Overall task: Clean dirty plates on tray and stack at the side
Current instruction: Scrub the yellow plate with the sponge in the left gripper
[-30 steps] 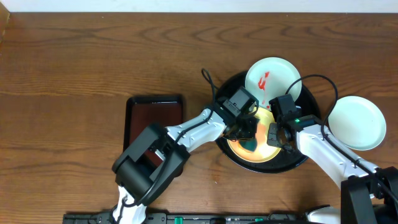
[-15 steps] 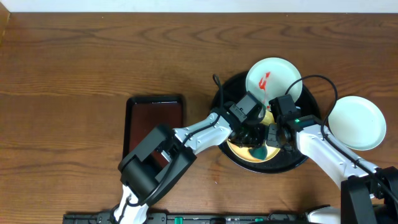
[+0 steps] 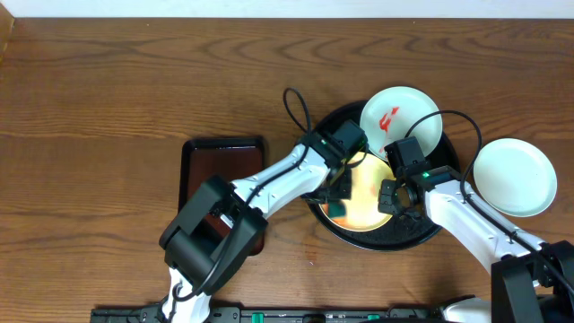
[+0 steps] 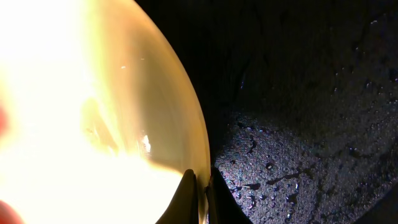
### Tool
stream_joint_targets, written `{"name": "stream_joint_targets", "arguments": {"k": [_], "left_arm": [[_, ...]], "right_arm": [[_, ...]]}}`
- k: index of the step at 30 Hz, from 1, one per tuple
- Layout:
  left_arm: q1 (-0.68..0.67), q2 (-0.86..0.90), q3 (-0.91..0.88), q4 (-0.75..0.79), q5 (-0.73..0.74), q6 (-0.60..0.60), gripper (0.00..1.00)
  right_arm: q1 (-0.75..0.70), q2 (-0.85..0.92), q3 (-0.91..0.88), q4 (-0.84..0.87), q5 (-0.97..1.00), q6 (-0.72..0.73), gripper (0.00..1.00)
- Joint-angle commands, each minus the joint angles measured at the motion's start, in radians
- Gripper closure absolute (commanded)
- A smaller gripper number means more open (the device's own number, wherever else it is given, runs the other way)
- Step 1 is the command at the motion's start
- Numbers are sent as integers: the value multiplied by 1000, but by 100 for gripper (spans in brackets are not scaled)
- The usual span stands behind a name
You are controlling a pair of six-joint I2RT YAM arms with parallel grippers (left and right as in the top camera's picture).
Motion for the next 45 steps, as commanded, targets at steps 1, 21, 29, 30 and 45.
{"name": "stream_joint_targets", "arguments": {"k": [1, 21, 29, 30, 45], "left_arm": [[34, 50, 11, -88, -331, 5, 92], [-38, 51, 35, 171, 166, 5, 91], [-128, 51, 34, 255, 197, 5, 89], [-128, 51, 34, 254, 196, 5, 89], [-38, 51, 35, -51, -298, 32, 91]], "right_arm": [[10, 14, -13, -11, 46, -16, 99], [10, 14, -13, -18, 64, -35, 99], [10, 14, -13, -19, 64, -35, 99], [10, 14, -13, -19, 63, -35, 99], [10, 14, -13, -31, 64, -35, 99]]}}
